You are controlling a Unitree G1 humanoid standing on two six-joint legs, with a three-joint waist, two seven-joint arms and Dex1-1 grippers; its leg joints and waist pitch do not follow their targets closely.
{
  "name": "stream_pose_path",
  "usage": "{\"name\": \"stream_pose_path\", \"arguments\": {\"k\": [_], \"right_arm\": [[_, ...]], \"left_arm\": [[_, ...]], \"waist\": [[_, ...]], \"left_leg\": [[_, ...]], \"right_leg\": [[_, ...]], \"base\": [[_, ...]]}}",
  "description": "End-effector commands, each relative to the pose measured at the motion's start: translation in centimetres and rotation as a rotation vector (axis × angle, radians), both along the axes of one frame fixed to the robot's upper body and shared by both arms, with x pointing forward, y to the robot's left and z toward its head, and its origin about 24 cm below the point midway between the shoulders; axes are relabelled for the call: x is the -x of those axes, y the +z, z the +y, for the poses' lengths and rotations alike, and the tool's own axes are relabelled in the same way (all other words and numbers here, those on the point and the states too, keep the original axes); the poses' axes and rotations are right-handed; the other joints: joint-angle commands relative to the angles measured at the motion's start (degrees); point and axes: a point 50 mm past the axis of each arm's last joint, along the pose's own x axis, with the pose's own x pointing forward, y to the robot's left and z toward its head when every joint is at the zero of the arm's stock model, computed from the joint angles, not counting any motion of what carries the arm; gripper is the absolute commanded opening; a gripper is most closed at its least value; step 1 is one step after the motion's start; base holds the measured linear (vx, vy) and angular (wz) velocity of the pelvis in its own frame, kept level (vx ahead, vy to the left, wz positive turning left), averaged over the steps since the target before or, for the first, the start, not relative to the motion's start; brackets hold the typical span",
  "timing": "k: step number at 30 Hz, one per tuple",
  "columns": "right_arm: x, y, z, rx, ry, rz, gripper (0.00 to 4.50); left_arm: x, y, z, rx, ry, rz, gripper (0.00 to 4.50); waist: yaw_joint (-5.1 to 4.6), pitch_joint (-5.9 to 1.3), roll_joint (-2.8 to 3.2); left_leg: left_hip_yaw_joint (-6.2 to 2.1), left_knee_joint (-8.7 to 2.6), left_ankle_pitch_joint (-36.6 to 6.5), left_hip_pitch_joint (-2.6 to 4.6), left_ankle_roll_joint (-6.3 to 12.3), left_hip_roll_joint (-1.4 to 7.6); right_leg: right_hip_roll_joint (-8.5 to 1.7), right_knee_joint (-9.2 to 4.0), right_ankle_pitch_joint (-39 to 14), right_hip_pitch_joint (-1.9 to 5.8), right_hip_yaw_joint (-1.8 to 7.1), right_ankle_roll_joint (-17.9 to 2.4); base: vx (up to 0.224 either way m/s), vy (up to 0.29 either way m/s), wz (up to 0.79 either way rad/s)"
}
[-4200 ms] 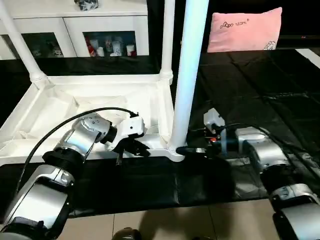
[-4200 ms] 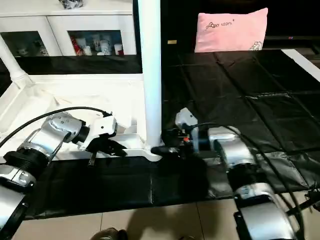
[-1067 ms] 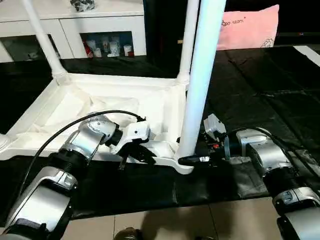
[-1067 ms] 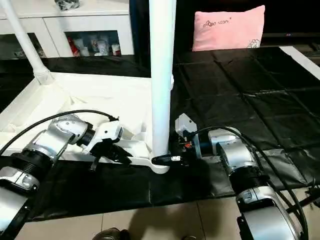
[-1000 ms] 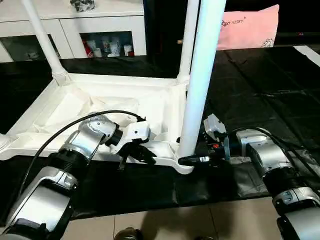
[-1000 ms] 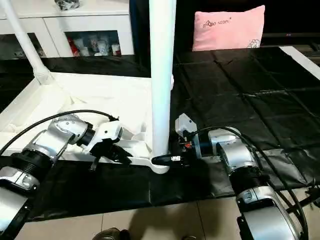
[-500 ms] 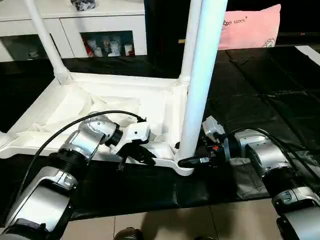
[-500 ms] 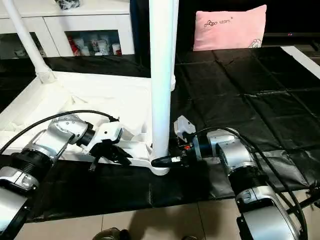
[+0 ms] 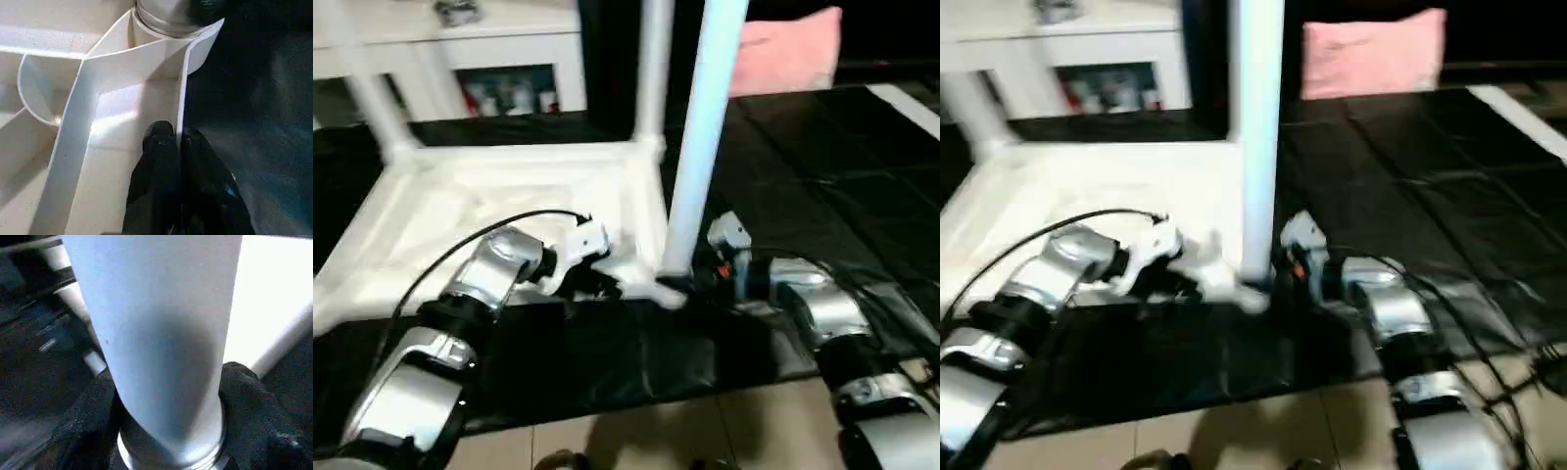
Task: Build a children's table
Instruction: Rotate leg to tighten
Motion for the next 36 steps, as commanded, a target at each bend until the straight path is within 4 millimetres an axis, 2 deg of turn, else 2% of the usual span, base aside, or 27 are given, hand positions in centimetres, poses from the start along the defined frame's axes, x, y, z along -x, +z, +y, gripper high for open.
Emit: {"name": "stream_pose_path", "arguments": {"k": [1, 3, 5, 8, 10, 12, 13, 14, 16, 17, 19, 21, 22, 23, 26, 27, 28, 29, 34, 36], "right_arm": [[-0.2, -1.8, 1.5, 0.052, -0.13, 0.061, 2.53], [-0.7, -2.2, 2.2, 0.076, -0.252, 0.074, 2.53], [-0.9, -2.4, 2.7, 0.092, -0.299, 0.074, 2.53], [-1.3, -2.3, 3.7, 0.108, -0.353, 0.07, 2.53], [-1.4, -2.1, 3.8, 0.069, -0.363, 0.082, 2.53], [-1.6, -1.8, 3.7, 0.043, -0.371, 0.085, 2.53], [-1.7, -1.7, 3.7, 0.029, -0.382, 0.086, 3.09], [-1.9, -1.5, 3.6, 0.012, -0.392, 0.081, 3.23], [-2.3, -0.8, 2.7, -0.012, -0.394, 0.045, 3.25], [-2.3, -0.8, 2.7, -0.012, -0.394, 0.045, 3.5], [-2.4, -0.2, 1.8, -0.028, -0.357, 0.01, 3.63], [-2.3, 0.3, 1.1, -0.034, -0.303, -0.02, 3.69], [-2.2, 0.5, 0.7, -0.025, -0.271, -0.038, 3.87], [-1.6, 1.1, -1.2, 0.023, -0.134, -0.101, 3.98], [-1.4, 1.9, -2.9, 0.019, -0.071, -0.12, 4.06], [-1.3, 1.9, -3.0, 0.019, -0.067, -0.121, 4.17], [-1.1, 2.3, -3.7, 0.032, -0.026, -0.129, 4.36], [-1.1, 2.4, -3.9, 0.037, -0.012, -0.131, 4.39], [0.0, 3.1, -4.5, 0.048, 0.154, -0.126, 4.46], [0.3, 3.1, -4.4, 0.053, 0.197, -0.12, 4.46]], "left_arm": [[-1.7, 1.9, 0.3, 0.053, 0.239, -0.115, 0.0], [-1.9, 2.1, -0.7, 0.069, 0.299, -0.135, 0.0], [-2.0, 2.2, -1.5, 0.09, 0.333, -0.143, 0.0], [-2.0, 2.6, -3.5, 0.145, 0.372, -0.147, 0.0], [-2.0, 2.8, -4.1, 0.141, 0.36, -0.163, 0.0], [-2.0, 2.8, -4.2, 0.131, 0.345, -0.17, 0.0], [-1.9, 2.8, -4.2, 0.122, 0.341, -0.173, 0.0], [-1.9, 2.9, -4.3, 0.117, 0.343, -0.174, 0.0], [-1.7, 2.8, -3.9, 0.109, 0.319, -0.169, 0.0], [-1.7, 2.8, -3.9, 0.109, 0.319, -0.169, 0.0], [-1.5, 2.7, -3.5, 0.1, 0.283, -0.161, 0.0], [-1.4, 2.6, -3.1, 0.092, 0.25, -0.157, 0.0], [-1.3, 2.5, -2.9, 0.088, 0.233, -0.157, 0.0], [-1.0, 2.4, -2.0, 0.085, 0.147, -0.157, 0.0], [-0.5, 2.2, -1.2, 0.065, 0.05, -0.149, 0.0], [-0.5, 2.2, -1.1, 0.064, 0.044, -0.148, 0.0], [-0.2, 2.0, -0.7, 0.047, -0.011, -0.14, 0.0], [-0.1, 2.0, -0.5, 0.04, -0.029, -0.138, 0.0], [0.8, 1.5, 0.4, -0.028, -0.17, -0.114, 0.0], [1.0, 1.3, 0.6, -0.044, -0.207, -0.105, 0.0]], "waist": [[-0.12, -4.58, -0.55], [-0.65, -4.58, -0.52], [-0.7, -4.66, -0.45], [-0.51, -4.94, -0.46], [-0.32, -5.03, -0.49], [-0.29, -4.96, -0.47], [-0.25, -4.95, -0.44], [-0.28, -4.9, -0.3], [-0.34, -4.81, -0.29], [-0.34, -4.83, -0.29], [-0.5, -4.87, -0.45], [-0.38, -4.89, -0.47], [-0.4, -4.97, -0.47], [0.01, -5.19, -0.56], [0.18, -5.27, -0.65], [0.18, -5.27, -0.65], [0.29, -5.03, -0.47], [0.52, -4.97, -0.41], [1.56, -4.84, -0.29], [1.89, -4.8, -0.2]], "left_leg": [[-1.71, -4.62, -20.04, 1.65, -0.71, 2.43], [-1.79, -4.63, -19.7, 1.65, -0.99, 2.45], [-1.6, -4.48, -19.07, 1.81, -0.34, 2.38], [-1.33, -4.16, -16.5, 1.71, 1.17, 2.28], [-1.25, -3.95, -14.13, 1.54, 2.83, 2.2], [-1.22, -3.91, -13.95, 1.42, 3.74, 2.15], [-1.26, -3.94, -14.24, 1.46, 3.76, 2.22], [-1.3, -3.98, -14.54, 1.46, 3.65, 2.21], [-1.36, -4.14, -16.4, 1.61, 2.88, 2.32], [-1.4, -4.16, -16.8, 1.61, 2.76, 2.31], [-1.46, -4.17, -17.02, 1.46, 2.54, 2.3], [-1.41, -4.05, -16.67, 1.43, 3.14, 2.26], [-1.36, -3.9, -14.73, 1.24, 3.95, 2.25], [-1.24, -3.61, -13.74, 1.34, 4.7, 2.28], [-1.1, -3.3, -11.05, 1.07, 6.35, 2.35], [-1.1, -3.3, -11.05, 1.07, 6.35, 2.35], [-0.99, -3.33, -12.07, 1.21, 6.39, 2.46], [-0.99, -3.41, -13.45, 1.39, 5.88, 2.61], [-1.07, -3.89, -16.97, 2.03, 3.73, 2.99], [-1.12, -4.03, -17.57, 1.98, 2.96, 3.02]], "right_leg": [[-1.65, -3.55, -21.13, 2.36, 1.37, -11.64], [-1.62, -3.52, -20.87, 2.36, 1.34, -11.77], [-1.47, -3.68, -19.5, 2.29, 1.36, -11.88], [-1.32, -3.33, -14.79, 2.48, 1.39, -12.8], [-1.27, -3.09, -11.57, 2.73, 1.28, -13.45], [-1.26, -3.16, -11.37, 2.85, 1.22, -13.53], [-1.33, -3.17, -11.96, 2.87, 1.2, -13.48], [-1.3, -3.19, -12.45, 2.87, 1.16, -13.42], [-1.28, -3.39, -14.33, 2.76, 1.13, -13.04], [-1.29, -3.41, -14.5, 2.8, 1.12, -12.93], [-1.28, -3.34, -14.23, 2.99, 1.09, -12.65], [-1.32, -3.34, -13.49, 3.06, 1.13, -12.77], [-1.31, -3.02, -11.24, 3.14, 1.12, -13.58], [-1.26, -2.97, -9.97, 3.28, 0.99, -13.73], [-1.13, -2.31, -6.7, 3.42, 0.88, -15.15], [-1.13, -2.31, -6.7, 3.42, 0.88, -15.15], [-1.11, -2.53, -8.77, 3.1, 0.88, -15.41], [-1.19, -2.69, -10.73, 2.99, 0.93, -15.2], [-1.09, -2.87, -13.59, 2.51, 1.1, -14.4], [-1.15, -2.79, -13.78, 2.54, 1.18, -14.17]], "base": [[0.0, 0.0, 0.0], [0.0, 0.0, 0.0], [0.0, 0.0, 0.0], [0.0, 0.0, 0.0], [0.0, 0.0, 0.0], [0.0, 0.0, 0.0], [0.0, 0.0, 0.0], [0.0, 0.0, 0.0], [0.0, 0.0, 0.0], [0.0, 0.0, 0.0], [0.0, 0.0, 0.0], [0.0, 0.0, 0.0], [0.0, 0.0, 0.0], [0.0, 0.0, 0.0], [0.0, 0.0, 0.0], [0.0, 0.0, 0.0], [0.0, 0.0, 0.0], [0.0, 0.0, 0.0], [0.0, 0.0, 0.0], [0.0, 0.0, 0.0]]}}
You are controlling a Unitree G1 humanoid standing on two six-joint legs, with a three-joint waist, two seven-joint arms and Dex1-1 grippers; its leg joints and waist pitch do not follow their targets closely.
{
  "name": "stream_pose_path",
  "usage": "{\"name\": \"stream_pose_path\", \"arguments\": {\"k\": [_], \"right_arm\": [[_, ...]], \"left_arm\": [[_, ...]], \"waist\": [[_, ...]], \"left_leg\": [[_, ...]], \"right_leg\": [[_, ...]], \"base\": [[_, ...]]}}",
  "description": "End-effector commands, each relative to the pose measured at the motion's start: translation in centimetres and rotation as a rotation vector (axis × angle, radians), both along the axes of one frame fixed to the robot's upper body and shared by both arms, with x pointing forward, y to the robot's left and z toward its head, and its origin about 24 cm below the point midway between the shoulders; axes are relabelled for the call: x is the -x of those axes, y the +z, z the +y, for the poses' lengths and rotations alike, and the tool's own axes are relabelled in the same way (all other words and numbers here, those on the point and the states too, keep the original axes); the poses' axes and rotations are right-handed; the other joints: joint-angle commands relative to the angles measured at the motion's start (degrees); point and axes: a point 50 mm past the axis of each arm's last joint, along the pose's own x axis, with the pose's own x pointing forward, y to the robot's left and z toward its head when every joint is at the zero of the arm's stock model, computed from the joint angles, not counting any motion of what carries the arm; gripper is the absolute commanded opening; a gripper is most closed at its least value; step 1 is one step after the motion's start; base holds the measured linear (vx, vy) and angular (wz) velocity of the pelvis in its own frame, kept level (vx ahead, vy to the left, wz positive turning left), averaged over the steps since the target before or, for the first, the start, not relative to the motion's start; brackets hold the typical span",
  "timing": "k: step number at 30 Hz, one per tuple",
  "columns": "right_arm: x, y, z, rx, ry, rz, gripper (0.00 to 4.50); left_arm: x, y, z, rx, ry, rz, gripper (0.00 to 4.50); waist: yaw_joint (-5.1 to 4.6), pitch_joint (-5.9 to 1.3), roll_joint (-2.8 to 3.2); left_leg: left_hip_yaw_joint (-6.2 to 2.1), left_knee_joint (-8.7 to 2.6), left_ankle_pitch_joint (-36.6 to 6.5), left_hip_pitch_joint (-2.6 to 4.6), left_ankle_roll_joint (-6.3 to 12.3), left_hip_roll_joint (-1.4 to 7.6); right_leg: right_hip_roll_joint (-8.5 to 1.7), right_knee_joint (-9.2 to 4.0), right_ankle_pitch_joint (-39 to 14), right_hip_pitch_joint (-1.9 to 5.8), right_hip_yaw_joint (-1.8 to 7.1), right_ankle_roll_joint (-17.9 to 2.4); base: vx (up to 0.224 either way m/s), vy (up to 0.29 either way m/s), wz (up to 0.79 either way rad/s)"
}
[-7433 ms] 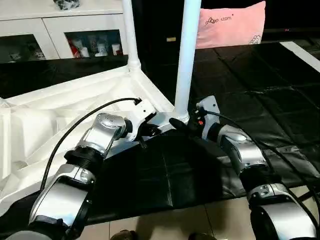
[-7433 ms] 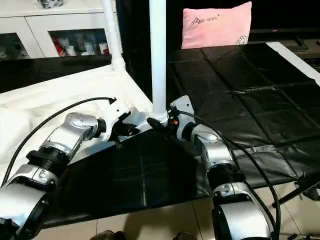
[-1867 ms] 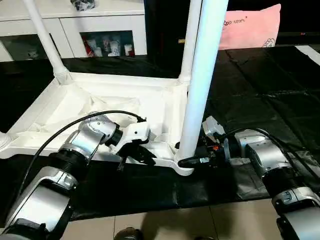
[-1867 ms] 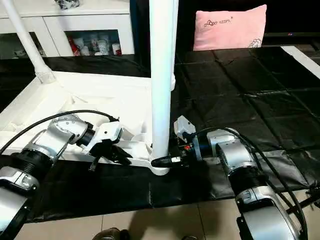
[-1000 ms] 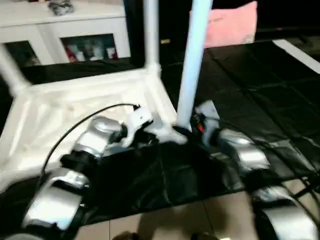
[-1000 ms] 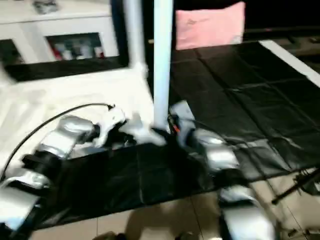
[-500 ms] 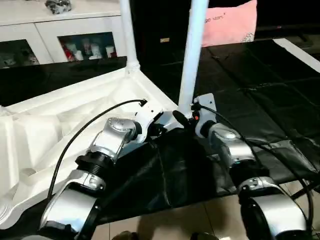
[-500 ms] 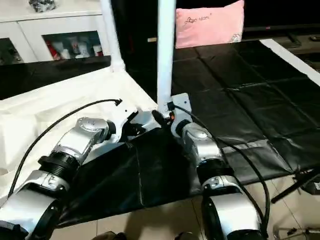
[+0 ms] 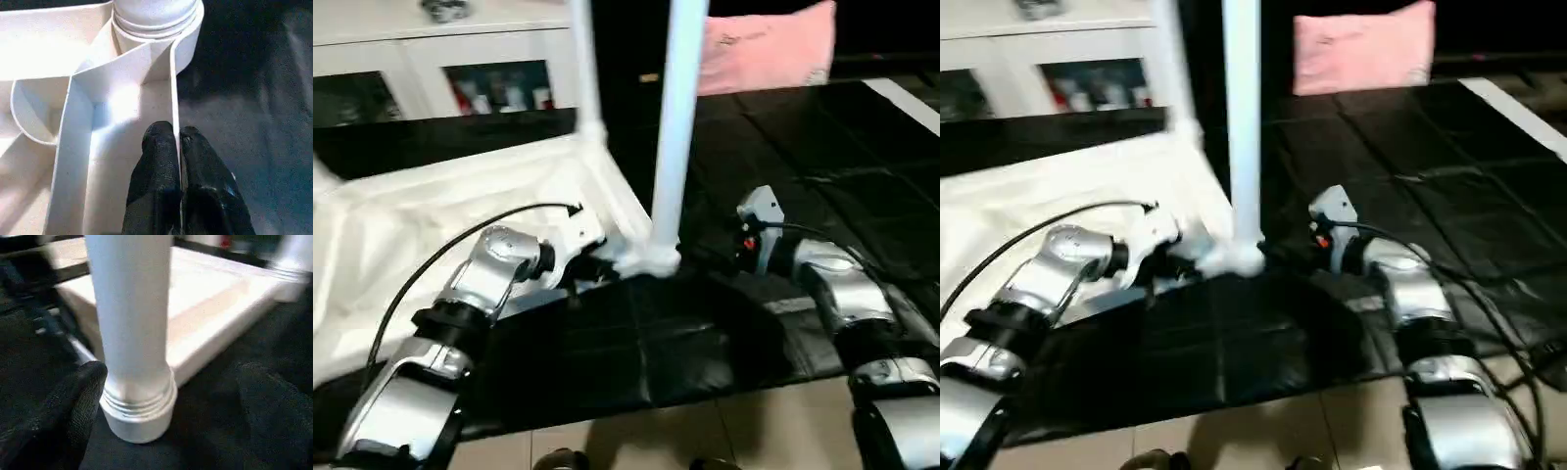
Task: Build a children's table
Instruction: Rotate leg to tighten
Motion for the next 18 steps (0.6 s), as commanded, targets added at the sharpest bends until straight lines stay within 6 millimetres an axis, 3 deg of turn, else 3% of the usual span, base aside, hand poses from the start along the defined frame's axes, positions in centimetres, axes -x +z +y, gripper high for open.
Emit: {"name": "stream_pose_path", "arguments": {"k": [1, 5, 11, 12, 18], "right_arm": [[0.5, 0.3, 0.3, 0.006, 0.088, 0.007, 4.46], [1.9, -0.3, 1.0, 0.065, 0.277, 0.05, 4.46], [2.3, -1.0, 1.6, 0.08, 0.353, 0.094, 4.46], [2.3, -1.0, 1.7, 0.081, 0.355, 0.094, 4.29], [2.3, -1.0, 2.1, 0.073, 0.398, 0.121, 3.8]], "left_arm": [[0.3, 0.6, -0.4, -0.019, -0.117, -0.034, 0.0], [1.2, 0.1, -0.4, -0.036, -0.22, 0.002, 0.0], [2.0, -0.3, -0.7, -0.036, -0.296, 0.022, 0.0], [2.1, -0.4, -0.7, -0.039, -0.311, 0.028, 0.0], [2.7, -0.6, -0.6, -0.045, -0.357, 0.047, 0.0]], "waist": [[-0.02, -4.8, -0.18], [0.46, -4.69, -0.23], [0.5, -4.45, -0.5], [0.45, -4.44, -0.74], [0.37, -4.43, -0.66]], "left_leg": [[-1.12, -4.33, -18.07, 2.39, 2.55, 2.87], [-1.16, -4.53, -19.69, 2.45, 1.68, 2.96], [-1.2, -4.72, -21.34, 2.52, 0.46, 2.96], [-1.24, -4.77, -21.85, 2.57, 0.24, 2.99], [-1.35, -4.93, -22.25, 2.62, -0.2, 3.06]], "right_leg": [[-1.23, -2.81, -14.17, 2.58, 1.41, -13.77], [-1.36, -2.8, -14.98, 2.5, 1.52, -13.6], [-1.6, -3.14, -18.95, 2.23, 1.73, -12.81], [-1.66, -3.23, -19.91, 2.24, 1.73, -12.53], [-1.6, -3.2, -20.71, 2.16, 1.77, -12.05]], "base": [[0.0, 0.0, 0.0], [0.0, 0.0, 0.0], [0.0, 0.0, 0.0], [0.0, 0.0, 0.0], [0.0, 0.0, 0.0]]}}
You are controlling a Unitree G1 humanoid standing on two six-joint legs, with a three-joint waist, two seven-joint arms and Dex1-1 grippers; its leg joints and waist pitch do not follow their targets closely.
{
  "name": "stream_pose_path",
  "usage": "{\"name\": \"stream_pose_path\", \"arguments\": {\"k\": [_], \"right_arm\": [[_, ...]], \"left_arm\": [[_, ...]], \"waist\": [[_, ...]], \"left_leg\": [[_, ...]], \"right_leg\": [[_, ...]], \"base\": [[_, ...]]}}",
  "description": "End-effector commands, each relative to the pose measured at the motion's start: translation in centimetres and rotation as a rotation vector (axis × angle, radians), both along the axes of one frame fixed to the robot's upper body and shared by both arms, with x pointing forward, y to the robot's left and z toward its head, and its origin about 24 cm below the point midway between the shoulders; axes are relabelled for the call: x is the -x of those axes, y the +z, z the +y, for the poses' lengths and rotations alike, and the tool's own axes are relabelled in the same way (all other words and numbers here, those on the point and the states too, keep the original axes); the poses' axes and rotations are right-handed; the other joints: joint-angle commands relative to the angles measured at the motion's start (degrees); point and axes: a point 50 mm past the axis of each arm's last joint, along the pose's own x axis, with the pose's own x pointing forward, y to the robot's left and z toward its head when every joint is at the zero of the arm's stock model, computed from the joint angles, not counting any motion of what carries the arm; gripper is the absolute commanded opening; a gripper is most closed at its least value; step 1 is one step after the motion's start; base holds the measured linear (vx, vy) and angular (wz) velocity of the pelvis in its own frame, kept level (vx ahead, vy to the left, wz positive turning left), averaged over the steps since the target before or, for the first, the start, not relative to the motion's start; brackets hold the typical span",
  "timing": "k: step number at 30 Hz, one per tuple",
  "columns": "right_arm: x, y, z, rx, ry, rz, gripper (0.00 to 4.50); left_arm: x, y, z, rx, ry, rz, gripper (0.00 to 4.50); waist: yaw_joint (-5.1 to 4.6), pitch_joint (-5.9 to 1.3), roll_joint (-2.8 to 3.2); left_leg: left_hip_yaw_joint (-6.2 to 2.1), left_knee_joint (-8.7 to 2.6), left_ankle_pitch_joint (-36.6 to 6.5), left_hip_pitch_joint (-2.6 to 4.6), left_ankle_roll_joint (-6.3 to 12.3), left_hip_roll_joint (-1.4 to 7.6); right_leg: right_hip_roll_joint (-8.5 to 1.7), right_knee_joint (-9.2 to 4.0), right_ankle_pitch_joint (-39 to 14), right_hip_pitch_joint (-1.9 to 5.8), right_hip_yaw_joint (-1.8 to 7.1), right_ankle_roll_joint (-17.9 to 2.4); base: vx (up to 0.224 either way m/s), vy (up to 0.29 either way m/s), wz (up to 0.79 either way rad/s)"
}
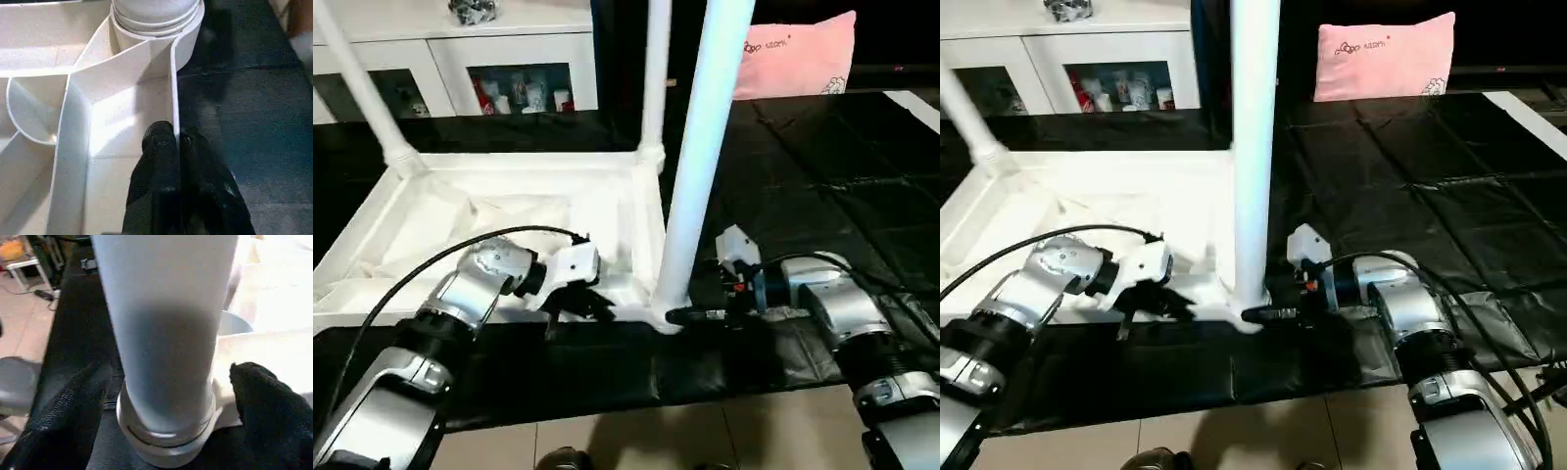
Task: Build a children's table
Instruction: Rotate leg to tighten
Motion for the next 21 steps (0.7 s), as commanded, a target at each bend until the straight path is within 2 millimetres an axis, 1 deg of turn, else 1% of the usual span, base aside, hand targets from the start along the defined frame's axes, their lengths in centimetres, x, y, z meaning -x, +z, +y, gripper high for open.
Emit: {"name": "stream_pose_path", "arguments": {"k": [1, 2, 3, 6, 8, 10, 12, 15, 16, 17, 18, 19, 21], "right_arm": [[-0.1, 0.3, 0.2, -0.003, 0.032, 0.01, 3.73], [0.0, 0.3, 0.3, -0.005, 0.047, 0.026, 3.49], [0.0, 0.3, 0.3, -0.006, 0.054, 0.032, 3.49], [0.1, 0.2, 0.3, -0.01, 0.065, 0.048, 3.28], [0.1, 0.2, 0.3, -0.013, 0.067, 0.056, 3.06], [0.1, 0.1, 0.4, -0.015, 0.068, 0.062, 2.95], [0.1, 0.1, 0.4, -0.016, 0.069, 0.064, 2.7], [0.2, 0.0, 0.4, -0.024, 0.076, 0.076, 2.57], [0.3, 0.0, 0.5, -0.028, 0.08, 0.08, 2.46], [0.4, 0.0, 0.5, -0.031, 0.082, 0.081, 2.46], [0.5, -0.1, 0.6, -0.037, 0.081, 0.082, 2.41], [0.6, -0.1, 0.6, -0.048, 0.079, 0.09, 2.39], [1.0, -0.4, 0.7, -0.064, 0.074, 0.099, 2.37]], "left_arm": [[0.5, 0.0, -0.8, -0.02, -0.094, 0.003, 0.0], [0.6, -0.1, -0.8, -0.021, -0.098, 0.004, 0.0], [0.6, -0.1, -0.8, -0.021, -0.1, 0.005, 0.0], [0.6, -0.1, -0.9, -0.022, -0.107, 0.009, 0.0], [0.7, -0.1, -0.9, -0.023, -0.111, 0.012, 0.0], [0.7, -0.1, -0.9, -0.025, -0.117, 0.015, 0.0], [0.7, -0.1, -0.9, -0.027, -0.118, 0.015, 0.0], [0.6, -0.1, -0.9, -0.028, -0.119, 0.016, 0.0], [0.6, -0.1, -0.8, -0.026, -0.115, 0.018, 0.0], [0.6, -0.1, -0.8, -0.024, -0.111, 0.019, 0.0], [0.6, -0.1, -0.8, -0.021, -0.108, 0.019, 0.0], [0.6, -0.1, -0.8, -0.015, -0.099, 0.02, 0.0], [0.4, -0.1, -0.8, 0.004, -0.059, 0.029, 0.0]], "waist": [[-0.38, -4.4, -0.58], [-0.38, -4.4, -0.58], [-0.37, -4.46, -0.58], [-0.35, -4.46, -0.56], [-0.37, -4.48, -0.56], [-0.36, -4.47, -0.58], [-0.33, -4.52, -0.57], [-0.33, -4.5, -0.56], [-0.32, -4.47, -0.5], [-0.32, -4.46, -0.42], [-0.36, -4.43, -0.55], [-0.33, -4.44, -0.55], [-0.27, -4.42, -0.38]], "left_leg": [[-1.32, -4.94, -22.32, 2.39, -0.21, 3.07], [-1.31, -4.94, -22.42, 2.43, -0.27, 3.09], [-1.29, -4.9, -22.32, 2.45, -0.2, 3.08], [-1.33, -4.91, -21.69, 2.3, -0.09, 3.07], [-1.31, -4.87, -21.46, 2.31, -0.1, 3.05], [-1.33, -4.9, -21.36, 2.29, -0.11, 3.06], [-1.3, -4.85, -21.2, 2.33, -0.11, 3.06], [-1.3, -4.86, -21.22, 2.31, -0.06, 3.05], [-1.32, -4.89, -21.5, 2.38, -0.17, 3.08], [-1.34, -4.92, -21.66, 2.38, -0.23, 3.09], [-1.33, -4.95, -22.11, 2.41, -0.37, 3.08], [-1.35, -4.95, -22.16, 2.43, -0.45, 3.09], [-1.31, -4.96, -22.29, 2.5, -0.48, 3.07]], "right_leg": [[-1.6, -3.3, -20.89, 1.71, 1.67, -12.01], [-1.6, -3.31, -20.95, 1.66, 1.69, -11.99], [-1.59, -3.26, -20.57, 1.71, 1.7, -12.13], [-1.64, -3.19, -20.2, 1.82, 1.7, -12.28], [-1.64, -3.19, -20.1, 1.84, 1.68, -12.38], [-1.64, -3.17, -20.21, 1.88, 1.68, -12.33], [-1.66, -3.14, -19.92, 1.87, 1.69, -12.4], [-1.65, -3.17, -20.04, 1.89, 1.68, -12.4], [-1.65, -3.19, -20.19, 1.85, 1.67, -12.41], [-1.63, -3.17, -20.27, 1.84, 1.67, -12.4], [-1.61, -3.25, -20.72, 1.81, 1.65, -12.29], [-1.64, -3.21, -20.8, 1.83, 1.68, -12.26], [-1.59, -3.27, -20.74, 1.8, 1.71, -12.22]], "base": [[0.0, 0.0, 0.0], [0.0, 0.0, 0.0], [0.0, 0.0, 0.0], [0.0, 0.0, 0.0], [0.0, 0.0, 0.0], [0.0, 0.0, 0.0], [0.0, 0.0, 0.0], [0.0, 0.0, 0.0], [0.0, 0.0, 0.0], [0.0, 0.0, 0.0], [0.0, 0.0, 0.0], [0.0, 0.0, 0.0], [0.0, 0.0, 0.0]]}}
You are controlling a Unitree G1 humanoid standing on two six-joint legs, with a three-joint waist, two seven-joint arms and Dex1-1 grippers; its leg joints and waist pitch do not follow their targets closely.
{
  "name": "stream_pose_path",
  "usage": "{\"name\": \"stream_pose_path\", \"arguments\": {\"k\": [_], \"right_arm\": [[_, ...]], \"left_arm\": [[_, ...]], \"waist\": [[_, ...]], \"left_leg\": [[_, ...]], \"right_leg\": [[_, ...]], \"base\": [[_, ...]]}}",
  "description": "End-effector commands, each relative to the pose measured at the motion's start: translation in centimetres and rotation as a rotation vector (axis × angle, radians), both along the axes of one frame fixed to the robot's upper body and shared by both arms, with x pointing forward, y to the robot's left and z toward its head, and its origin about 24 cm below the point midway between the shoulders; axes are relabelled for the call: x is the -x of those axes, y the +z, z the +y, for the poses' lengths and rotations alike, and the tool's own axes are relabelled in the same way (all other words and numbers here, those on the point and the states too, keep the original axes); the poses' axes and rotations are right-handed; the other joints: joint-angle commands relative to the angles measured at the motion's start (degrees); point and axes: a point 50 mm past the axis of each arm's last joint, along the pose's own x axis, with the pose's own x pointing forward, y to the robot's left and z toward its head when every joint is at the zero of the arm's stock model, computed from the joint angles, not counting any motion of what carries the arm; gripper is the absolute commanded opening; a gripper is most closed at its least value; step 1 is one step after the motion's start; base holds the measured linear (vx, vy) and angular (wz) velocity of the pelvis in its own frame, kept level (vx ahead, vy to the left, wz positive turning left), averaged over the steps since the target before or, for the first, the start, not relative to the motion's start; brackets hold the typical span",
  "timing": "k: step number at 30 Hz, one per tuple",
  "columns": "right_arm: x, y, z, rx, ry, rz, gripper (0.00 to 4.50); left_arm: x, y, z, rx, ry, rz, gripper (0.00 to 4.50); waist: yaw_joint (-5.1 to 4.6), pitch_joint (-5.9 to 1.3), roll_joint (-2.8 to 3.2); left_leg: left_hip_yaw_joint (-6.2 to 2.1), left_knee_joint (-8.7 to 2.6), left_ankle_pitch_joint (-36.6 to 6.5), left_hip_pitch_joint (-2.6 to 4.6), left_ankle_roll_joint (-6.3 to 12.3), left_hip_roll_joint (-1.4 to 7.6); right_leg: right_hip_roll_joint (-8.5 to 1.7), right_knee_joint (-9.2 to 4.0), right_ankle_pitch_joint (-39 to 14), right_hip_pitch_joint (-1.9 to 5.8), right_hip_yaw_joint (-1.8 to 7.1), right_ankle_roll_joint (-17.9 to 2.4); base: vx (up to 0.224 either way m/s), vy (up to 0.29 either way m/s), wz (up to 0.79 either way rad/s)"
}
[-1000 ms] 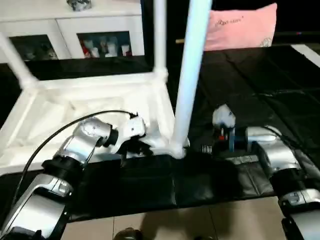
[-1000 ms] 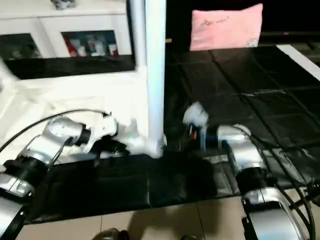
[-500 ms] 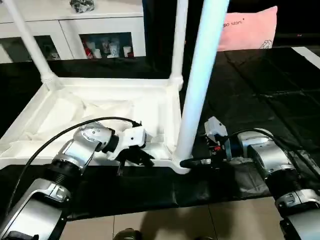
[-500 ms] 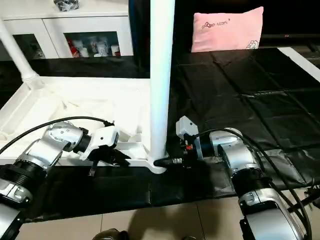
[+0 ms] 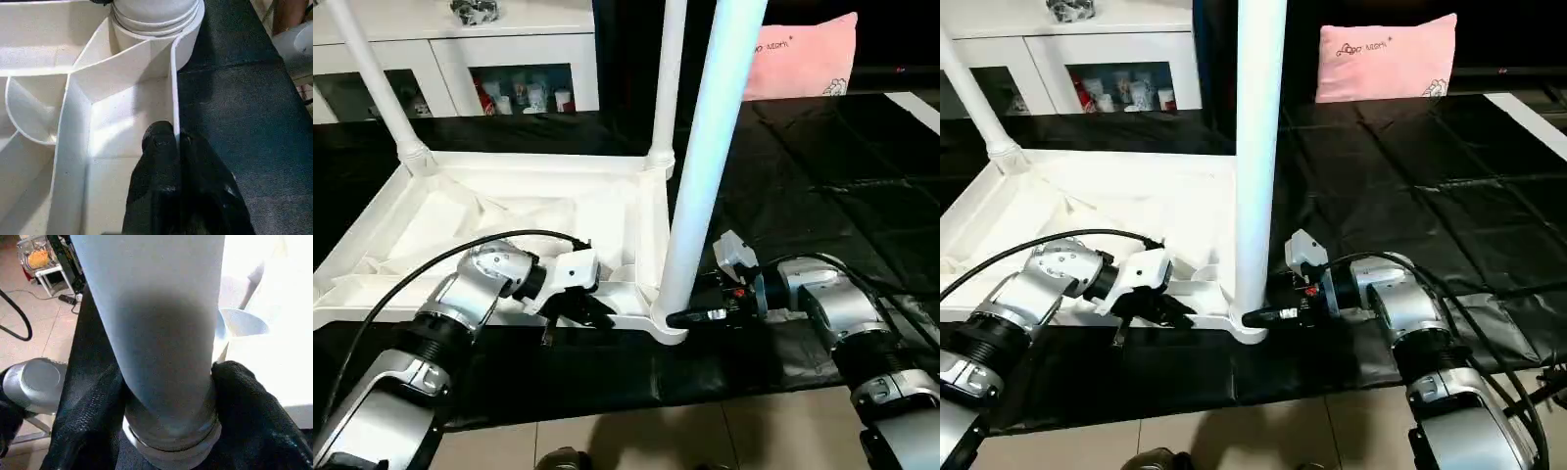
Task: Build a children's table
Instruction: Rotate leg to tighten
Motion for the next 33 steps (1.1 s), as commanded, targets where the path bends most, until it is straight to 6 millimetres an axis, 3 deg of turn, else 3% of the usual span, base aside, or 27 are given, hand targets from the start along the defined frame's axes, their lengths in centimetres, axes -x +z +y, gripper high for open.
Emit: {"name": "stream_pose_path", "arguments": {"k": [1, 4, 8, 10, 12, 14, 15, 17, 18, 19, 21, 22, 23, 24, 25, 26, 27, 28, 29, 30, 31, 32, 33], "right_arm": [[0.6, -0.1, 0.7, -0.047, 0.036, 0.017, 2.37], [0.9, -0.5, 0.8, -0.063, 0.005, 0.021, 2.36], [-0.4, -1.9, 1.8, -0.036, -0.249, 0.019, 2.36], [-1.0, -2.5, 2.3, -0.003, -0.362, 0.017, 2.35], [-2.0, -3.1, 3.4, 0.018, -0.53, 0.029, 2.29], [-2.3, -3.3, 4.1, 0.024, -0.593, 0.038, 2.16], [-2.3, -3.3, 4.1, 0.024, -0.593, 0.038, 2.12], [-3.0, -3.5, 6.0, 0.047, -0.693, 0.035, 2.05], [-3.2, -3.5, 6.5, 0.057, -0.721, 0.032, 2.05], [-3.2, -3.5, 6.5, 0.057, -0.721, 0.032, 2.05], [-3.5, -3.5, 7.3, 0.079, -0.751, 0.016, 2.05], [-3.6, -3.4, 7.5, 0.081, -0.759, 0.011, 2.05], [-3.7, -3.2, 7.7, 0.069, -0.766, 0.012, 2.05], [-3.8, -3.2, 7.7, 0.063, -0.767, 0.014, 2.05], [-4.0, -2.8, 7.2, 0.023, -0.787, 0.019, 2.05], [-4.0, -2.8, 7.1, 0.02, -0.789, 0.019, 2.05], [-4.0, -2.8, 7.1, 0.02, -0.789, 0.019, 2.05], [-4.0, -2.8, 7.1, 0.02, -0.789, 0.019, 2.05], [-4.0, -2.8, 7.1, 0.02, -0.789, 0.019, 2.05], [-4.0, -2.8, 7.1, 0.02, -0.789, 0.019, 2.05], [-4.0, -2.8, 7.1, 0.02, -0.789, 0.019, 2.05], [-4.0, -2.8, 7.1, 0.02, -0.789, 0.019, 2.05], [-4.0, -2.8, 7.1, 0.02, -0.789, 0.019, 2.05]], "left_arm": [[0.1, -0.1, -0.7, 0.005, -0.013, 0.011, 0.0], [-0.2, -0.2, -0.6, 0.016, 0.048, 0.016, 0.0], [-1.6, -0.1, -1.1, 0.077, 0.285, 0.001, 0.0], [-2.2, 0.0, -1.5, 0.098, 0.367, -0.002, 0.0], [-3.3, 0.3, -2.4, 0.136, 0.521, -0.015, 0.0], [-3.8, 0.4, -2.9, 0.145, 0.583, -0.025, 0.0], [-3.8, 0.4, -2.9, 0.145, 0.583, -0.025, 0.0], [-4.6, 0.6, -4.5, 0.179, 0.703, -0.052, 0.0], [-4.8, 0.7, -4.9, 0.187, 0.732, -0.056, 0.0], [-4.8, 0.7, -4.9, 0.187, 0.732, -0.056, 0.0], [-5.1, 0.8, -5.6, 0.189, 0.773, -0.069, 0.0], [-5.1, 0.8, -5.8, 0.187, 0.781, -0.073, 0.0], [-5.2, 0.9, -6.0, 0.183, 0.787, -0.08, 0.0], [-5.3, 0.9, -6.0, 0.182, 0.788, -0.082, 0.0], [-5.4, 1.1, -5.9, 0.178, 0.788, -0.089, 0.0], [-5.4, 1.1, -5.8, 0.178, 0.788, -0.09, 0.0], [-5.4, 1.1, -5.8, 0.178, 0.788, -0.09, 0.0], [-5.4, 1.1, -5.8, 0.178, 0.788, -0.09, 0.0], [-5.4, 1.1, -5.8, 0.178, 0.788, -0.09, 0.0], [-5.4, 1.1, -5.8, 0.178, 0.788, -0.09, 0.0], [-5.4, 1.1, -5.8, 0.178, 0.788, -0.09, 0.0], [-5.4, 1.1, -5.8, 0.178, 0.788, -0.09, 0.0], [-5.4, 1.1, -5.8, 0.178, 0.788, -0.09, 0.0]], "waist": [[-0.3, -4.42, -0.41], [-0.37, -4.38, -0.36], [-0.88, -4.09, -0.39], [-1.51, -3.84, -0.46], [-2.33, -3.61, -0.35], [-3.89, -3.47, -0.42], [-4.43, -3.36, -0.38], [-5.38, -3.14, 0.31], [-5.72, -3.09, 0.17], [-6.25, -2.96, 0.51], [-6.55, -2.58, 1.25], [-6.24, -2.11, 1.7], [-3.5, -2.59, 2.54], [-2.81, -2.57, 1.43], [-3.52, -3.59, -2.55], [-3.7, -2.83, -3.26], [-2.97, -3.27, -3.28], [-2.2, -2.86, -2.24], [-1.22, -4.09, 0.06], [-2.2, -3.99, 0.3], [-2.46, -3.79, 0.29], [-2.77, -3.7, 0.0], [-2.77, -3.7, 0.0]], "left_leg": [[-1.31, -4.98, -22.27, 2.5, -0.49, 3.11], [-1.37, -5.03, -22.79, 2.35, -0.71, 3.03], [-1.61, -5.15, -25.11, 2.4, -2.07, 2.92], [-2.14, -5.26, -27.86, 2.56, -3.21, 2.67], [-2.38, -5.34, -29.16, 2.38, -3.92, 2.55], [-2.93, -5.08, -32.82, 2.78, -4.61, 2.2], [-3.34, -5.12, -34.09, 2.53, -4.29, 2.05], [-3.48, -5.21, -37.79, 3.06, -4.49, 1.96], [-3.61, -5.15, -39.22, 3.43, -4.46, 1.92], [-3.75, -5.16, -41.35, 3.87, -4.28, 1.96], [-4.21, -6.62, -45.82, 3.66, -4.7, 2.67], [-3.66, -9.56, -50.43, 2.27, -5.46, 3.83], [-1.85, -13.91, -53.96, -0.73, -6.56, 5.46], [-0.85, -14.23, -52.0, -0.35, -5.01, 5.34], [-0.64, -6.76, -39.42, 5.52, -5.06, 1.85], [-1.57, 1.77, -30.83, 8.91, -3.73, -0.14], [-1.73, 4.35, -20.56, 7.88, -1.71, -0.72], [-4.23, 0.55, -7.6, -0.61, 0.22, 0.74], [-3.99, -3.32, -7.02, 0.72, -1.18, 2.49], [-4.01, -4.21, -14.01, 1.04, -1.7, 2.62], [-3.66, -4.54, -22.79, 1.95, -2.57, 2.43], [-3.38, -4.38, -26.8, 2.41, -2.27, 1.91], [-3.38, -4.38, -26.8, 2.41, -2.27, 1.91]], "right_leg": [[-1.56, -3.25, -20.54, 1.58, 1.73, -12.17], [-1.62, -3.35, -21.19, 1.69, 1.66, -12.1], [-1.78, -3.65, -25.37, 1.51, 1.62, -11.1], [-1.92, -4.35, -31.29, 1.42, 1.22, -8.6], [-1.92, -4.4, -33.04, 1.35, 1.09, -7.77], [-1.82, -5.35, -38.16, 1.11, 0.29, -5.38], [-1.87, -5.74, -39.29, 1.43, -0.23, -4.37], [-1.41, -6.4, -38.52, 0.9, -0.84, -4.17], [-1.23, -6.74, -39.12, 0.9, -1.41, -3.68], [-1.05, -7.23, -38.64, 1.2, -2.37, -3.2], [-0.47, -6.71, -35.89, 2.18, -3.43, -2.81], [0.91, -3.7, -30.5, 3.97, -3.98, -3.56], [1.77, 6.09, -16.5, 7.12, -2.83, -5.59], [1.83, 6.37, -13.9, 6.53, -1.27, -4.5], [-0.8, -1.29, -33.14, 0.54, 2.1, -2.75], [-5.04, -8.36, -51.72, -3.59, 1.23, -2.51], [-6.45, -9.42, -58.54, -3.19, 2.6, -1.76], [-7.75, -5.41, -52.28, 4.49, 3.11, -2.62], [-3.35, -4.06, -34.55, 2.9, 1.35, -5.36], [-1.17, -2.36, -21.61, 2.57, 0.68, -8.85], [-0.85, -2.48, -20.42, 2.17, 0.86, -11.13], [-1.13, -3.17, -23.58, 2.23, 0.8, -11.59], [-1.13, -3.17, -23.58, 2.23, 0.8, -11.59]], "base": [[0.0, 0.0, 0.0], [0.0, 0.0, 0.0], [0.0, 0.0, 0.0], [0.0, 0.0, 0.0], [0.0, 0.0, 0.0], [-0.035, 0.013, -0.09], [0.0, 0.0, 0.0], [0.0, 0.0, 0.0], [0.0, 0.0, 0.0], [0.0, 0.0, 0.0], [0.0, 0.0, 0.0], [0.0, 0.0, 0.0], [-0.059, -0.009, 0.05], [0.0, 0.0, 0.0], [0.0, 0.0, 0.0], [0.026, -0.112, 0.11], [0.104, -0.071, -0.33], [0.104, -0.071, -0.33], [0.077, 0.001, -0.31], [0.0, 0.0, 0.0], [0.0, 0.0, 0.0], [0.0, 0.0, 0.0], [0.0, 0.0, 0.0]]}}
